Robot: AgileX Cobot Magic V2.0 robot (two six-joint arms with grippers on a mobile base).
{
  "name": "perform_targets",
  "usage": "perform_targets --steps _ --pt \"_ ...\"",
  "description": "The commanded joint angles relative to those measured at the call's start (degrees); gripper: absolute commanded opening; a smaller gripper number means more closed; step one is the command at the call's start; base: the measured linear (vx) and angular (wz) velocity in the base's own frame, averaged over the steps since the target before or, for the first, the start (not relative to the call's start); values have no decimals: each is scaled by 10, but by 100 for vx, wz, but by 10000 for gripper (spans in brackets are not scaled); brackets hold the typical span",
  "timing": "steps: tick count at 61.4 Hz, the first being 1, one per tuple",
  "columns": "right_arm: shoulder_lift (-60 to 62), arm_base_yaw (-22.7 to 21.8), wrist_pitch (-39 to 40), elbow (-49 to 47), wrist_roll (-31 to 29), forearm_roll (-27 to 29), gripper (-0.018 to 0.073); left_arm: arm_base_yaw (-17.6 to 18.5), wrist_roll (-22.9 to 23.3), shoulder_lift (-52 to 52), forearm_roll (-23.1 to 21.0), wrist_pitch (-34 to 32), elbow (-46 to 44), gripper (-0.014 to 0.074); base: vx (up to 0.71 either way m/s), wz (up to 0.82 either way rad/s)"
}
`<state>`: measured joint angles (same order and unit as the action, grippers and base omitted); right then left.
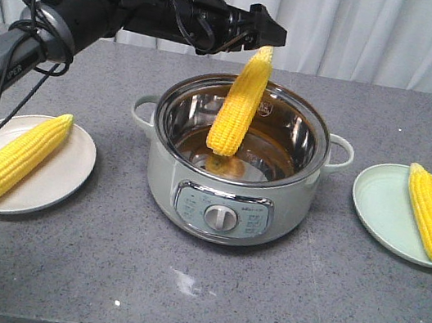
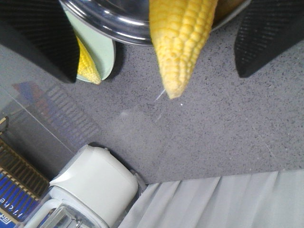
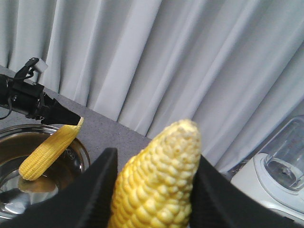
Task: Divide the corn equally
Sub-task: 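Reach the left gripper to the last cob and close on its tip, then lift the last cob out of the pot with the left gripper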
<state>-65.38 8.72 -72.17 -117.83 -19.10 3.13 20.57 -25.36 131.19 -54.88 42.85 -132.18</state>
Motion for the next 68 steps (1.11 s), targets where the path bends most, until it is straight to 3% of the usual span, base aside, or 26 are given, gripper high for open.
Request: perform_targets --steps 1,49,59,68 --pt "2 -2 44 -11 0 -3 -4 4 -2 -33 -30 -19 -20 613 0 0" --pt "2 -2 44 -11 0 -2 -4 15 -2 -9 -29 -27 -20 574 0 0" --pt "2 -2 44 -11 0 -2 -4 15 -2 -8 -29 -29 -20 515 0 0" --pt "2 -2 44 -11 0 -2 -4 15 -2 -8 -29 -30 -20 386 0 0"
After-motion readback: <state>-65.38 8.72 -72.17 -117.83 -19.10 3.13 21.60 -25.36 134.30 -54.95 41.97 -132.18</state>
